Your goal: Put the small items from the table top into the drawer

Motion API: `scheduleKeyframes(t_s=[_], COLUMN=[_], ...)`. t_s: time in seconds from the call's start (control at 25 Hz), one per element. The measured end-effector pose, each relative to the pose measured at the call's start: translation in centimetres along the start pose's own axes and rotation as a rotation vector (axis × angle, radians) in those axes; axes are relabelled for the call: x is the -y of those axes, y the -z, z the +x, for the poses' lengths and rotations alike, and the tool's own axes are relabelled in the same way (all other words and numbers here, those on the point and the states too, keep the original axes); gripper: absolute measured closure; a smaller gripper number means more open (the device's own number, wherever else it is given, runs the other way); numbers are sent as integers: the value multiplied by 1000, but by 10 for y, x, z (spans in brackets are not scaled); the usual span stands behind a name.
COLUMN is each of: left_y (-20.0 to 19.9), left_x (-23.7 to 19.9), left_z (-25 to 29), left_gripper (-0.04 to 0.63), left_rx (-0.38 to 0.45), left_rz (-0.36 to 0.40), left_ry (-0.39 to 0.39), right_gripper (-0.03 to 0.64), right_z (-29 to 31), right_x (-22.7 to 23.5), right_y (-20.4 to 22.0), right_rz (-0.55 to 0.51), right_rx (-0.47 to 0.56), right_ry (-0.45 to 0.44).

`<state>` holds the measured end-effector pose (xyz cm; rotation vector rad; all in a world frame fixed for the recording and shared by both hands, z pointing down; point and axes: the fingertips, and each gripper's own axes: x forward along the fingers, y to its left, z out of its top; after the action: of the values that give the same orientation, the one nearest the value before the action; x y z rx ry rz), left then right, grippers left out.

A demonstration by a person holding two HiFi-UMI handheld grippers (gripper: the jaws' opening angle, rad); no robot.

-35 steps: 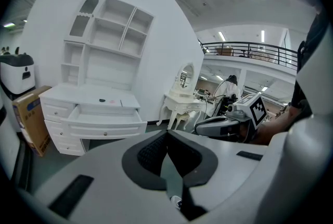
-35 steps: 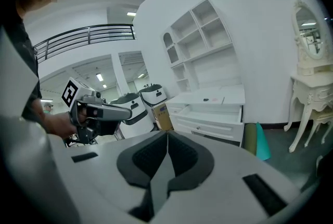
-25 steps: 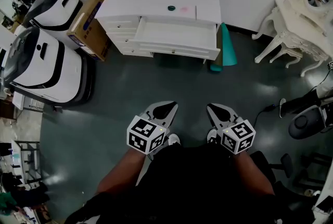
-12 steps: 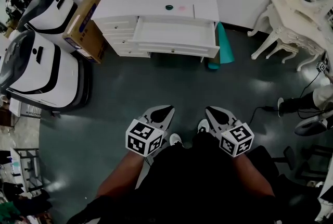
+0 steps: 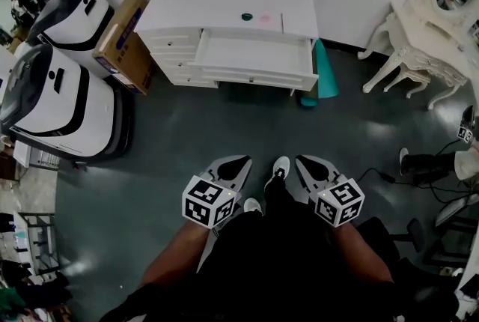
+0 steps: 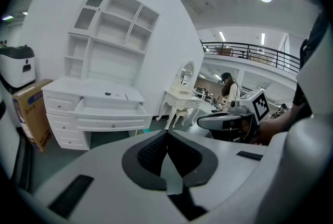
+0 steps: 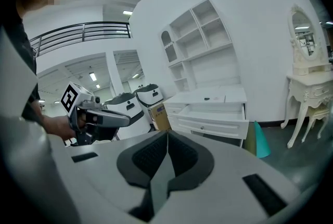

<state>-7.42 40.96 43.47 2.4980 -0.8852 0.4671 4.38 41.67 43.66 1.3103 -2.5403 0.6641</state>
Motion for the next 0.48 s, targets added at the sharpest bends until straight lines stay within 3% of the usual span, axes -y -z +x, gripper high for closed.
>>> scheduleKeyframes(t_s=[0.48], left_y=[-34], left_x=[-39], left_z=[32], left_gripper=[592], left_rx=[-8], left_rz=[-4], left_ry=[-25], right_gripper=[591], right_z=[42], right_x=[39], right_y=[-33], right_rz=[14], right_rx=[17], right_ry=[-11])
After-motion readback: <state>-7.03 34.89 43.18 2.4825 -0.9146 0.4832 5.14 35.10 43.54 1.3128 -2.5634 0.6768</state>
